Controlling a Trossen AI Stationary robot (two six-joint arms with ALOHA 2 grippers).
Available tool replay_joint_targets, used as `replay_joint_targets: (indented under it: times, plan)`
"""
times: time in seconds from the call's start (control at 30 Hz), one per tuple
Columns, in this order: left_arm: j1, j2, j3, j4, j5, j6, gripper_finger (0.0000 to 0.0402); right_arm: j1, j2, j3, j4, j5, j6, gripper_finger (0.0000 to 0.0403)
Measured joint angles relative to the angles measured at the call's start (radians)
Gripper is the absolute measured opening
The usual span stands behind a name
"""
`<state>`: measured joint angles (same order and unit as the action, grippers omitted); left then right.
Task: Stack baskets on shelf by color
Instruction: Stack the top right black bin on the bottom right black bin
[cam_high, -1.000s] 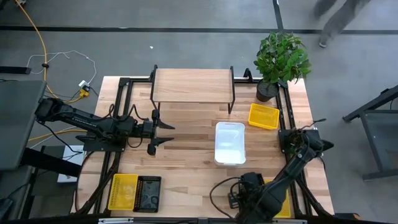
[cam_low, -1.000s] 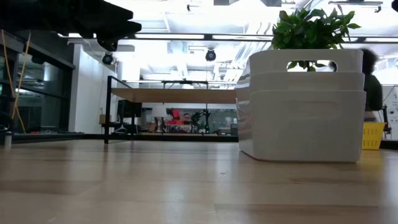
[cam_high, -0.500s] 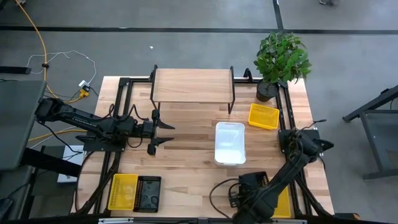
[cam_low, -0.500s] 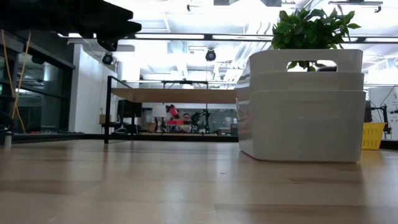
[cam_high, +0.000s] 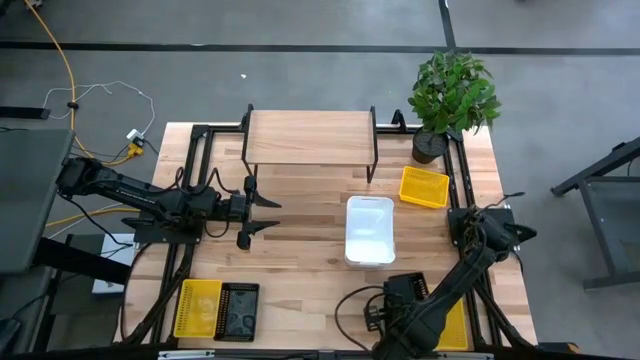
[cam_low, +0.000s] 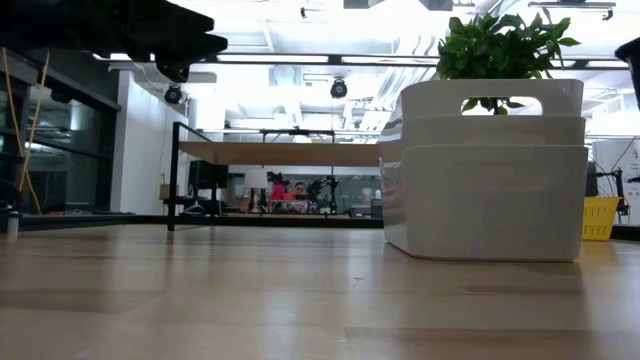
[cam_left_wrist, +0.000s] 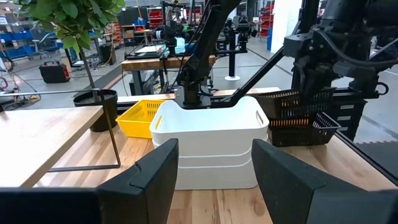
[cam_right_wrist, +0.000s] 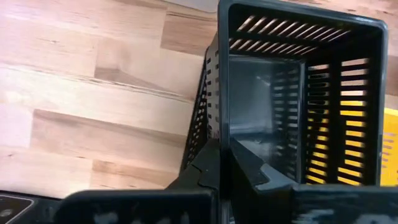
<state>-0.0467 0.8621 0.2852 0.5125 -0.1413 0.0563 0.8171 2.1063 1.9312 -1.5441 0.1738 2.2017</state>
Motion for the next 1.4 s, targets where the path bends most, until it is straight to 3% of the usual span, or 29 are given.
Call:
replay_joint_targets:
  times: [0.63,1.4]
  plan:
    - [0.000,0.000,0.000,0.000,0.000,0.000,0.0193,-0.012,0.000,0.000,0.066,-0.038,0.024,0.0000]
    - [0.000,0.000,0.000,0.000,0.000,0.000,0.0193,-0.012,0.000,0.000,0.015,-0.070,0.024,0.0005]
